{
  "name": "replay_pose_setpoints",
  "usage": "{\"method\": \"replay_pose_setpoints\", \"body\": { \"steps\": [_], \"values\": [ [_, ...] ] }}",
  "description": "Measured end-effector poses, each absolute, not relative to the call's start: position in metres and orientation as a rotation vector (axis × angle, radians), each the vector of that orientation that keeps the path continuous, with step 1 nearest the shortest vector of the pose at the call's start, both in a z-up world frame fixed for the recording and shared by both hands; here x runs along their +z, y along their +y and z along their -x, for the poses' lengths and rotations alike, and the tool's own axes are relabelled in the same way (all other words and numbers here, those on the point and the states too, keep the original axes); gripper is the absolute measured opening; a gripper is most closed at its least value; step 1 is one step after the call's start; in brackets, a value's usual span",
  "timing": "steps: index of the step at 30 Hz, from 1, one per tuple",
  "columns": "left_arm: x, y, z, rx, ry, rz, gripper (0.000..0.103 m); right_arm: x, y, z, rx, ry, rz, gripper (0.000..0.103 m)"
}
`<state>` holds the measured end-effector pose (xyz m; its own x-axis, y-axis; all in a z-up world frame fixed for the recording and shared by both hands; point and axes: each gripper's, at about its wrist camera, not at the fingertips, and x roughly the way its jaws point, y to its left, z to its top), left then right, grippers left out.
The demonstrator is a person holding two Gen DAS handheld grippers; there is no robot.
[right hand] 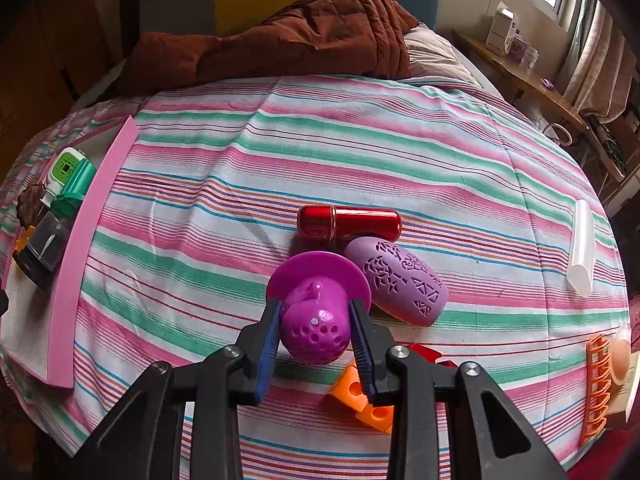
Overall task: Organize rigid objects
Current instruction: 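Hold the magenta suction toy raised in the right tool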
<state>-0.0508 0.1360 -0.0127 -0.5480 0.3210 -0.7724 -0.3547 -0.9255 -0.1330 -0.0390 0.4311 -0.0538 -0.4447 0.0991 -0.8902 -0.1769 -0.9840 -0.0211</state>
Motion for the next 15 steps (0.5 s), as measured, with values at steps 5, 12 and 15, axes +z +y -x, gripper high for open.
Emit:
{"method": "replay_pose_setpoints", "body": {
  "steps": [5, 12, 15],
  "values": [
    [-0.011, 0.134, 0.042, 2.466, 0.063, 1.224, 0.068, -0.054, 0.430, 0.038, 2.539, 0.106, 1.556, 0.033],
    [-0.016, 0.128, 0.033, 2.473, 0.072, 1.244, 0.068, -0.052, 0.431, 0.037, 2.551, 0.121, 1.545, 0.033],
    [-0.017, 0.125, 0.031, 2.477, 0.074, 1.249, 0.068, -0.051, 0.432, 0.037, 2.557, 0.132, 1.547, 0.033]
  ]
}}
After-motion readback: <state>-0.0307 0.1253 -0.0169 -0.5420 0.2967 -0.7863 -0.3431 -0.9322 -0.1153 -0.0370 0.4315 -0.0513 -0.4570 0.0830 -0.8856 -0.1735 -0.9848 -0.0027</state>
